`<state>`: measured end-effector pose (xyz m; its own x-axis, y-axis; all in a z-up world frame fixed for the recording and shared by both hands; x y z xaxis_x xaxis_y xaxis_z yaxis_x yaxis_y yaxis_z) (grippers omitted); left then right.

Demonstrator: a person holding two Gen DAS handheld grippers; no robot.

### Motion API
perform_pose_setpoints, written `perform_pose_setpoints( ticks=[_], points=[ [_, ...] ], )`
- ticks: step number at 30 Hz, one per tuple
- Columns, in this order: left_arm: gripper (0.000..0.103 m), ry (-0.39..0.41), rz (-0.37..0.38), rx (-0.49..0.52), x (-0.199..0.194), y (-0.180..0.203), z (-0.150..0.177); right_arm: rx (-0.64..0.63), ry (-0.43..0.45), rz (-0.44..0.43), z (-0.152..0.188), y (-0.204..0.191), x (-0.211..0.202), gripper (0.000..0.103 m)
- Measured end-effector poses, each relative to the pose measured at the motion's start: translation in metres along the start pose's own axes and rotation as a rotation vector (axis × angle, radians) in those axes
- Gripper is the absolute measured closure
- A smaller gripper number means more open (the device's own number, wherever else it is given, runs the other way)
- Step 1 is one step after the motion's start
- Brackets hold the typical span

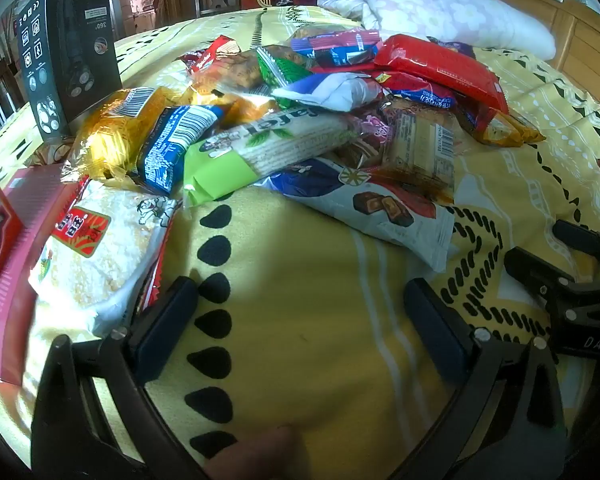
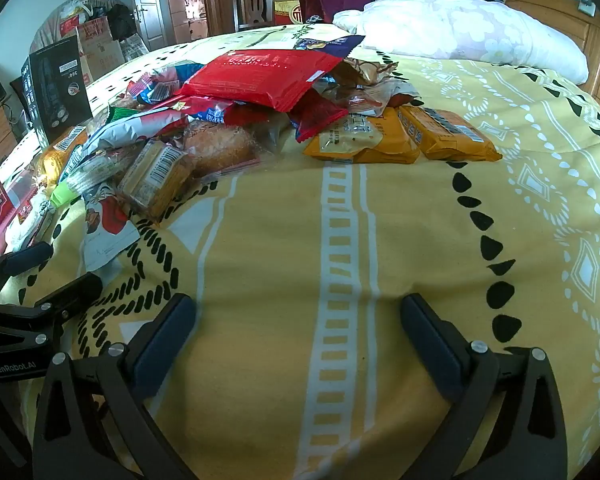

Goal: Organize snacks

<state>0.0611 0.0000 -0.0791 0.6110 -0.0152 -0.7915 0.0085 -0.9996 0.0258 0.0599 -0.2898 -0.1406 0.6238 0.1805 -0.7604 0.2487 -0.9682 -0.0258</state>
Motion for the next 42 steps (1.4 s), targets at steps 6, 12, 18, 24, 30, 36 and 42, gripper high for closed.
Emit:
perform_pose_setpoints(
  ticks=[6, 12, 18, 24, 30, 36, 42],
  points=[
    [0.0, 0.0, 0.003, -0.002, 0.0, 0.0001, 0.0, 0.001, -0.001, -0.001, 0.0001, 0.0, 0.0, 0.0],
    [0.0, 0.0, 0.004, -0.003, 0.0001, 0.0, 0.0, 0.001, -0.001, -0.001, 0.0001, 0.0, 0.0, 0.0],
    [0.0, 0.001, 0.003, -0.002, 0.0001, 0.0001, 0.0, 0.001, -0.001, -0.001, 0.0001, 0.0, 0.0, 0.0],
    [0.0, 0.001, 0.003, -0.002, 0.0001, 0.0001, 0.0, 0.001, 0.0, -0.001, 0.0, 0.0, 0.0, 0.0],
    [0.0, 0.0, 0.004, -0.002, 0.0001, 0.0003, -0.0001, 0.001, 0.0, -0.001, 0.0, -0.0001, 0.0, 0.0],
    [0.0, -0.007, 0.005, 0.0, -0.0004, 0.0007, 0.0008, 0.001, 0.0, -0.002, -0.0002, -0.0004, 0.0001, 0.0],
    [0.0, -0.031, 0.017, 0.01, -0.0056, 0.0013, 0.0019, 0.0, 0.002, 0.0, -0.0003, -0.0006, 0.0, 0.0]
  ],
)
Point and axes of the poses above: each gripper's, at about its wrist camera, not at the fingertips, and x roughly the way its jaws point, y to its right, z to its underside, the point moved 10 cm from there along x, roughly the way its jaws point, and after that the axes turned 1 degree about z, right-handed, at the moved point
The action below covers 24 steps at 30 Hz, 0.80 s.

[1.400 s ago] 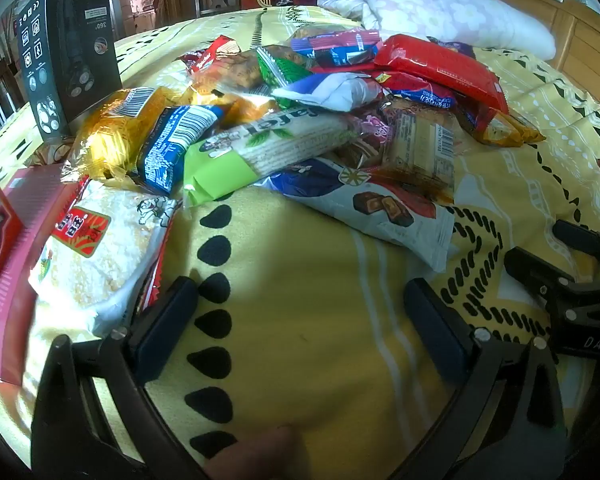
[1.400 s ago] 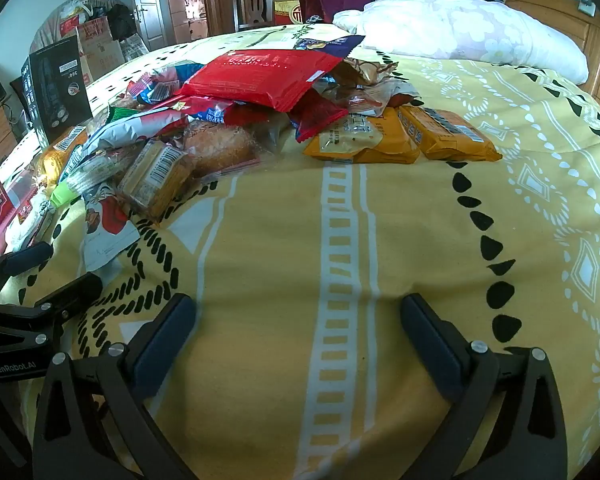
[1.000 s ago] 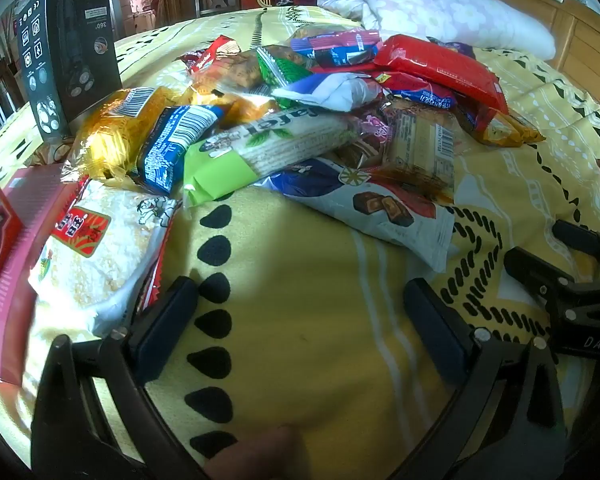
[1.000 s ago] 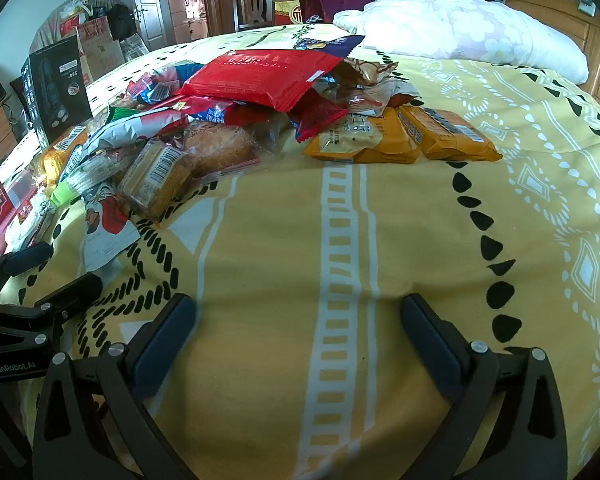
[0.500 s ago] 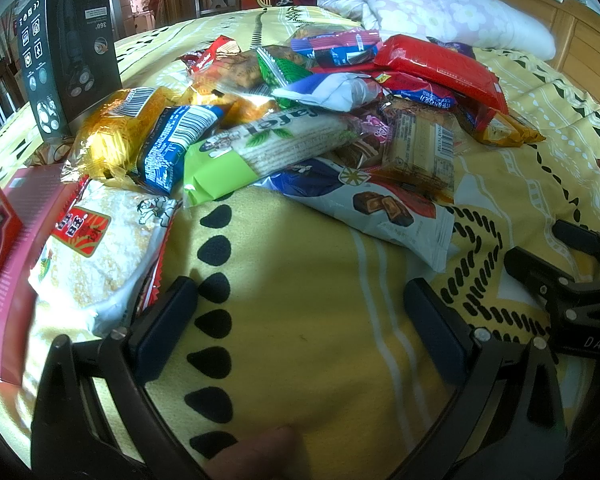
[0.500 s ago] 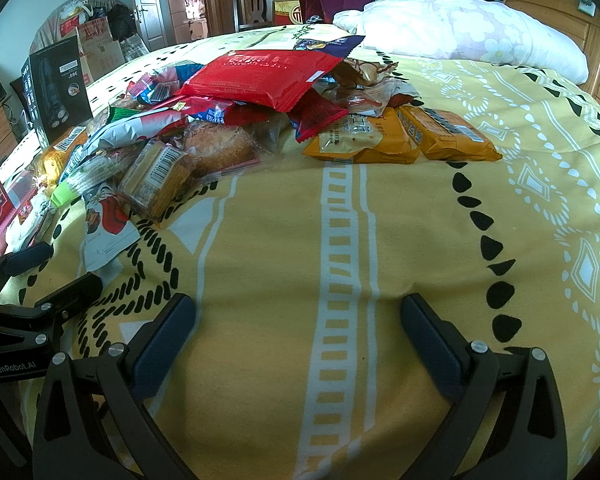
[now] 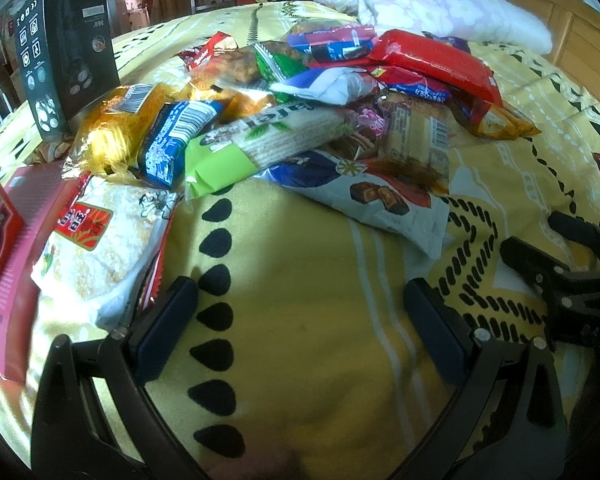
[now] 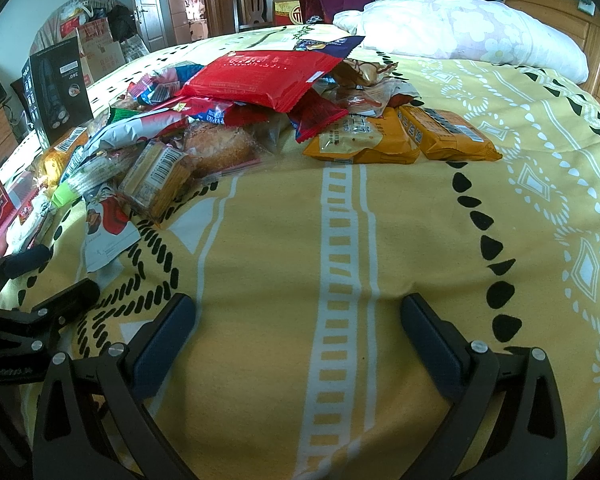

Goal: Organize snacks

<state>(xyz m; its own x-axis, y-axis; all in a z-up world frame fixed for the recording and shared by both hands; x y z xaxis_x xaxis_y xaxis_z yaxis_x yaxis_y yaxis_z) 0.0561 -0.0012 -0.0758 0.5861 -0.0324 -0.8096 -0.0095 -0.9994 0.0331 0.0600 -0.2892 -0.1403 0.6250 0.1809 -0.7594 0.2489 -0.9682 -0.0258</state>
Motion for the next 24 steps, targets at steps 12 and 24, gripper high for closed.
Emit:
perform_pose_setpoints(
  ticks=[12, 24],
  points=[
    [0.005, -0.047, 0.176, -0.018, -0.06, -0.018, 0.014, -0.044, -0.049, 0.015, -0.005, -0.002, -0.014, 0.0],
    [0.004, 0.013, 0.268, -0.058, -0.097, -0.027, -0.003, -0.583, -0.062, -0.013, -0.145, -0.045, 0.022, 0.0]
  ],
)
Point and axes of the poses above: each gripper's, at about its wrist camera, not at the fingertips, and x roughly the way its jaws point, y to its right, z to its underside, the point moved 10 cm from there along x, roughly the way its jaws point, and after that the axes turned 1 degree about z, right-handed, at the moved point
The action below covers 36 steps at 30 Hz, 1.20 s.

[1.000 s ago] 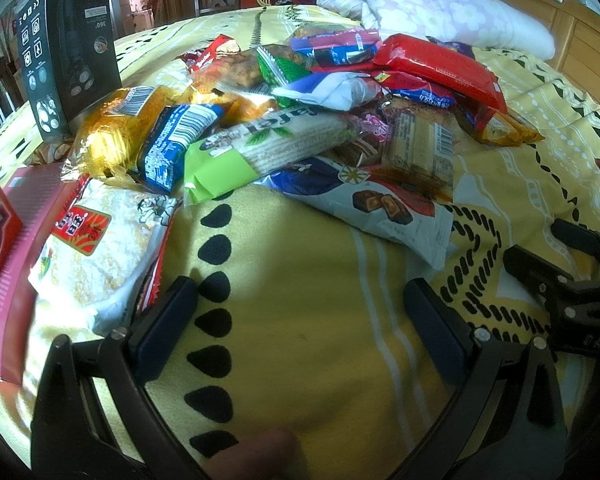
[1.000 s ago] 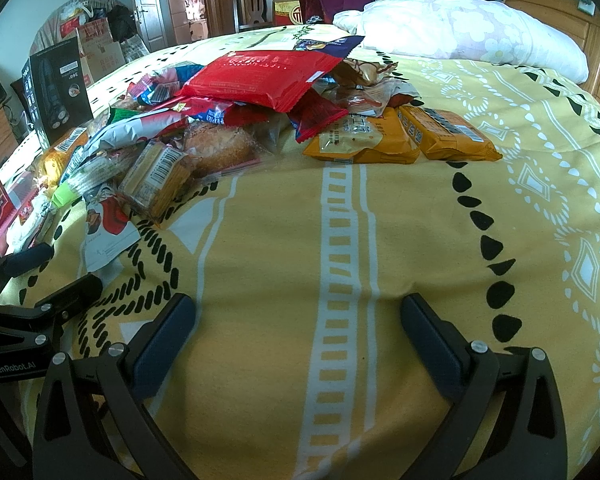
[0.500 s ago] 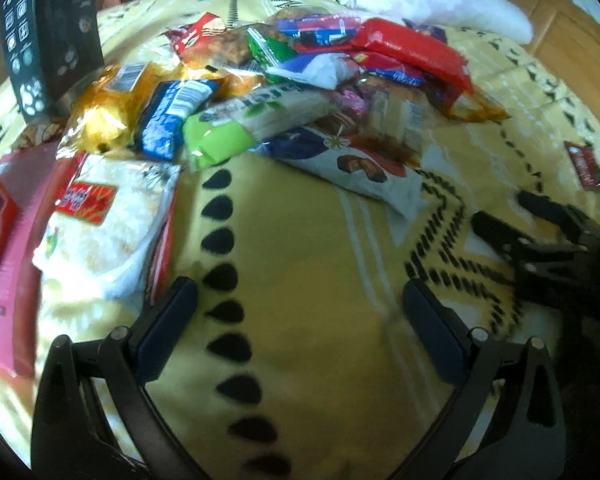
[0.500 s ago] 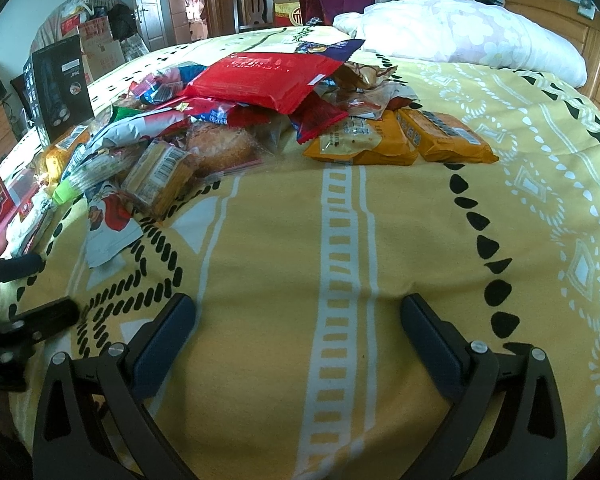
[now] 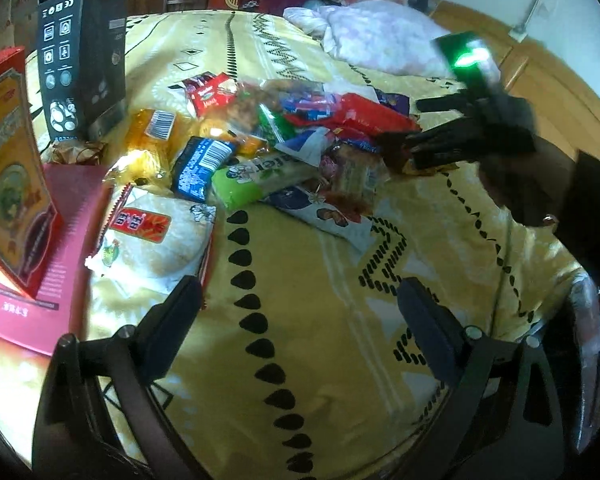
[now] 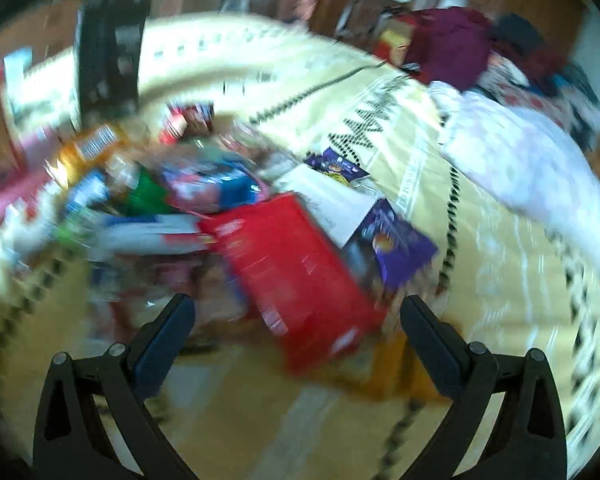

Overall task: Organize snacks
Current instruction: 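Grasp the red snack bag with the right tool while the left tool grasps the blue Oreo bag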

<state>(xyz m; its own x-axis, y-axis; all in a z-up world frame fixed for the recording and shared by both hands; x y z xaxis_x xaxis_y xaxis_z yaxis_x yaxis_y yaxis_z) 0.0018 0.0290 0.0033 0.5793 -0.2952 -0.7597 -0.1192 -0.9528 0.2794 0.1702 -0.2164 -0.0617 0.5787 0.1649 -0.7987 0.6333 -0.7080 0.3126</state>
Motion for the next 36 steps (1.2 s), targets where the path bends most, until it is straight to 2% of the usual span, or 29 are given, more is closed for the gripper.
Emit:
perform_pose_setpoints(
  ticks=[2, 4, 5, 8, 9, 10, 14, 17, 20, 22, 25, 29, 31, 33, 34, 36],
  points=[
    [0.004, -0.002, 0.008, -0.001, 0.001, -0.002, -0.001, -0.059, -0.063, -0.022, 0.0, -0.001, 0.023, 0.0],
    [0.005, 0.0, 0.005, 0.001, 0.003, -0.003, -0.004, -0.052, -0.091, -0.03, 0.002, -0.003, 0.038, 0.002],
    [0.005, 0.003, 0.001, -0.002, 0.002, -0.006, -0.006, -0.023, -0.09, -0.068, 0.001, -0.005, 0.04, 0.014],
    [0.006, 0.027, 0.006, -0.022, -0.001, -0.008, -0.017, 0.092, -0.044, -0.118, 0.002, -0.011, 0.019, 0.03],
    [0.007, 0.042, 0.006, -0.024, -0.003, -0.008, -0.022, 0.128, -0.029, -0.136, 0.003, -0.016, 0.01, 0.031],
    [0.007, 0.06, 0.007, -0.026, -0.004, -0.007, -0.03, 0.195, -0.03, -0.168, 0.009, -0.021, -0.001, 0.042],
    [0.007, 0.109, 0.008, 0.016, 0.005, 0.001, -0.07, 0.393, -0.045, -0.24, 0.052, -0.041, -0.038, 0.042],
    [0.011, 0.138, -0.011, 0.087, 0.024, 0.007, -0.108, 0.455, -0.102, -0.251, 0.101, -0.058, -0.053, 0.042],
    [0.017, 0.132, 0.019, 0.103, 0.055, 0.013, -0.144, 0.544, -0.15, -0.286, 0.142, -0.067, -0.057, 0.042],
    [0.021, 0.113, 0.025, 0.118, 0.077, 0.017, -0.157, 0.57, -0.162, -0.285, 0.156, -0.067, -0.053, 0.042],
    [0.024, 0.047, 0.064, 0.11, 0.115, 0.02, -0.168, 0.567, -0.145, -0.306, 0.161, -0.069, -0.053, 0.039],
    [0.025, 0.011, 0.021, 0.174, 0.135, 0.022, -0.164, 0.506, -0.139, -0.296, 0.157, -0.067, -0.049, 0.023],
    [0.032, -0.009, 0.007, 0.186, 0.143, 0.018, -0.162, 0.492, -0.152, -0.31, 0.156, -0.066, -0.045, 0.023],
    [0.05, -0.025, 0.003, 0.182, 0.149, 0.015, -0.162, 0.513, -0.15, -0.319, 0.157, -0.063, -0.042, 0.023],
    [0.052, -0.032, 0.007, 0.174, 0.149, 0.014, -0.162, 0.538, -0.144, -0.328, 0.157, -0.061, -0.041, 0.024],
    [0.057, -0.029, 0.01, 0.171, 0.149, 0.015, -0.163, 0.569, -0.135, -0.318, 0.158, -0.055, -0.041, 0.038]
  ],
)
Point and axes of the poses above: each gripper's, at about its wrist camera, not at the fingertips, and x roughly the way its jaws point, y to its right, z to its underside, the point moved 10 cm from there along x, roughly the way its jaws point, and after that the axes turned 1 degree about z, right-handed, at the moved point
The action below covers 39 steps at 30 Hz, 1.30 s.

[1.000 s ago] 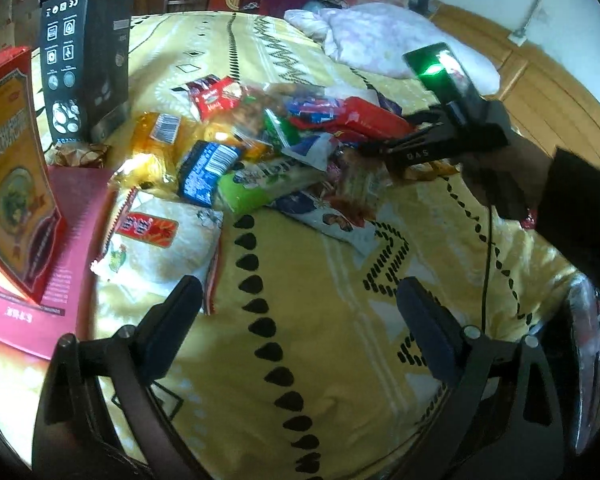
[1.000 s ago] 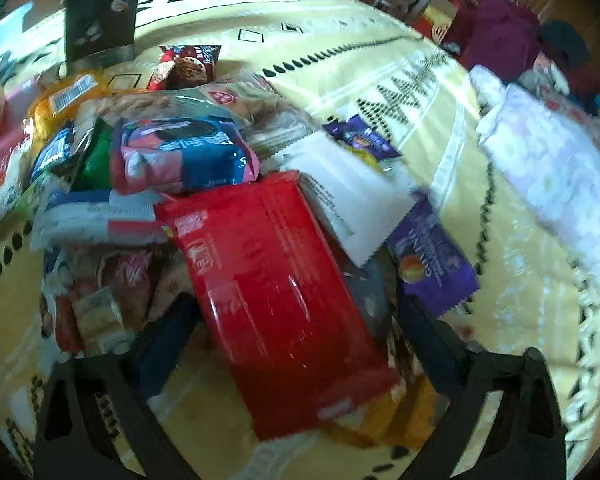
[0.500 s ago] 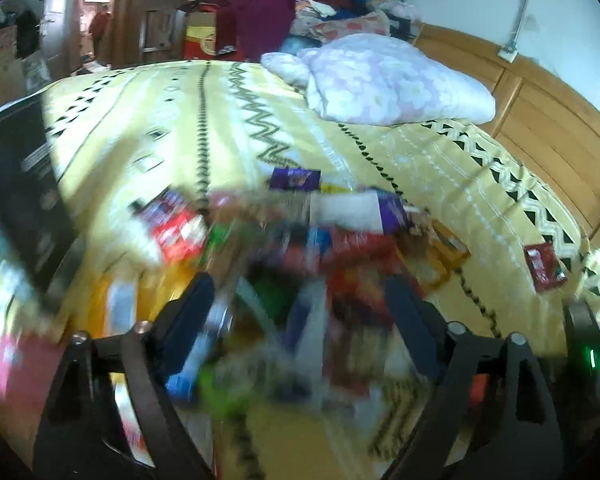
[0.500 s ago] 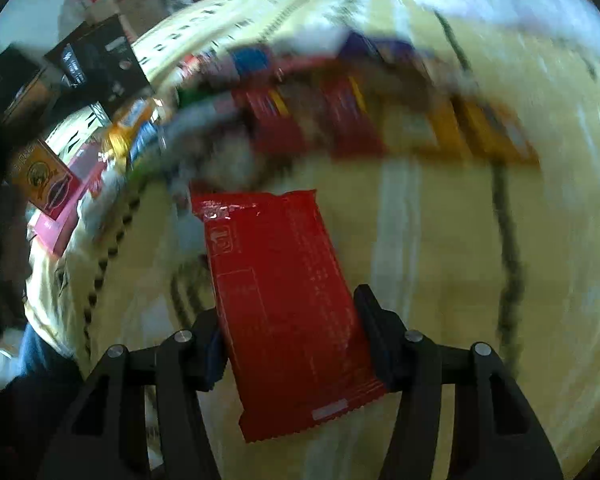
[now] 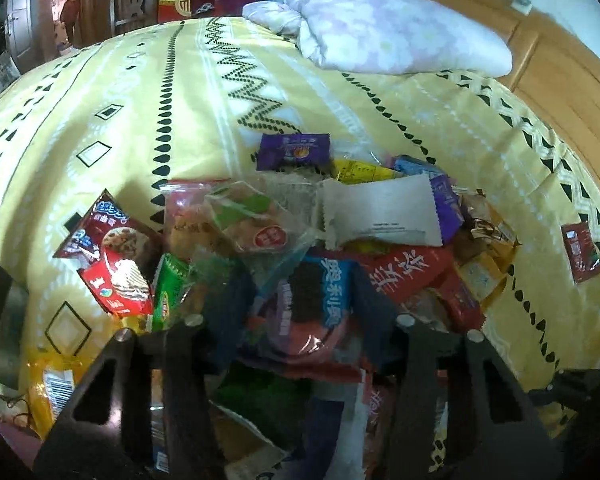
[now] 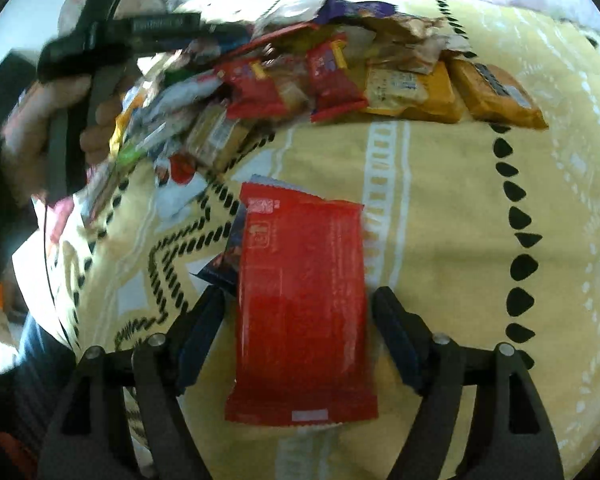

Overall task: Organize snacks
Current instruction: 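Grasp the red snack bag with the right tool while the left tool grasps the blue Oreo bag, then carry the red bag and the blue Oreo bag over the glass bowl with both tools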

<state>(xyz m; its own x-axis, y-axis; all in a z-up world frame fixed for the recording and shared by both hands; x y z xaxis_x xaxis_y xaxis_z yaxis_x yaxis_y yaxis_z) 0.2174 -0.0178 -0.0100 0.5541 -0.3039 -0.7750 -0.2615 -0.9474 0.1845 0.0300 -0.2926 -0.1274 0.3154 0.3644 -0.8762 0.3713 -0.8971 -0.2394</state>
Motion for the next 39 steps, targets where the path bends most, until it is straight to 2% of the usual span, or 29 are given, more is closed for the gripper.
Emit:
perform_pose_setpoints(
  ticks=[1, 2, 6, 10, 16, 23, 27, 32, 35, 39],
  points=[
    [0.057, 0.002, -0.004, 0.013, -0.002, 0.003, 0.002, 0.005, 0.005, 0.005, 0.0, 0.002, -0.001, 0.045],
    [0.058, 0.002, -0.012, 0.023, -0.003, 0.004, 0.002, 0.014, 0.014, 0.001, 0.0, 0.003, -0.003, 0.047],
    [0.058, 0.022, -0.014, 0.016, -0.019, 0.01, 0.005, 0.047, 0.071, -0.016, -0.005, 0.005, -0.018, 0.048],
    [0.058, 0.073, -0.001, 0.022, -0.056, 0.025, 0.014, 0.076, 0.14, -0.014, -0.012, 0.007, -0.039, 0.048],
    [0.058, 0.147, 0.022, -0.005, -0.11, 0.034, 0.02, 0.088, 0.199, -0.007, -0.023, 0.002, -0.064, 0.048],
    [0.058, 0.275, -0.047, -0.003, -0.183, 0.029, 0.013, 0.056, 0.275, 0.004, -0.042, -0.022, -0.094, 0.048],
    [0.058, 0.33, -0.106, -0.043, -0.221, 0.008, 0.012, 0.025, 0.314, -0.005, -0.056, -0.043, -0.112, 0.048],
    [0.058, 0.41, -0.212, -0.105, -0.278, -0.036, 0.011, -0.035, 0.361, -0.031, -0.084, -0.084, -0.13, 0.048],
    [0.058, 0.452, -0.283, -0.151, -0.312, -0.07, 0.015, -0.096, 0.396, -0.058, -0.11, -0.123, -0.144, 0.048],
    [0.058, 0.498, -0.368, -0.227, -0.356, -0.117, 0.025, -0.207, 0.431, -0.118, -0.143, -0.198, -0.157, 0.048]
  ],
)
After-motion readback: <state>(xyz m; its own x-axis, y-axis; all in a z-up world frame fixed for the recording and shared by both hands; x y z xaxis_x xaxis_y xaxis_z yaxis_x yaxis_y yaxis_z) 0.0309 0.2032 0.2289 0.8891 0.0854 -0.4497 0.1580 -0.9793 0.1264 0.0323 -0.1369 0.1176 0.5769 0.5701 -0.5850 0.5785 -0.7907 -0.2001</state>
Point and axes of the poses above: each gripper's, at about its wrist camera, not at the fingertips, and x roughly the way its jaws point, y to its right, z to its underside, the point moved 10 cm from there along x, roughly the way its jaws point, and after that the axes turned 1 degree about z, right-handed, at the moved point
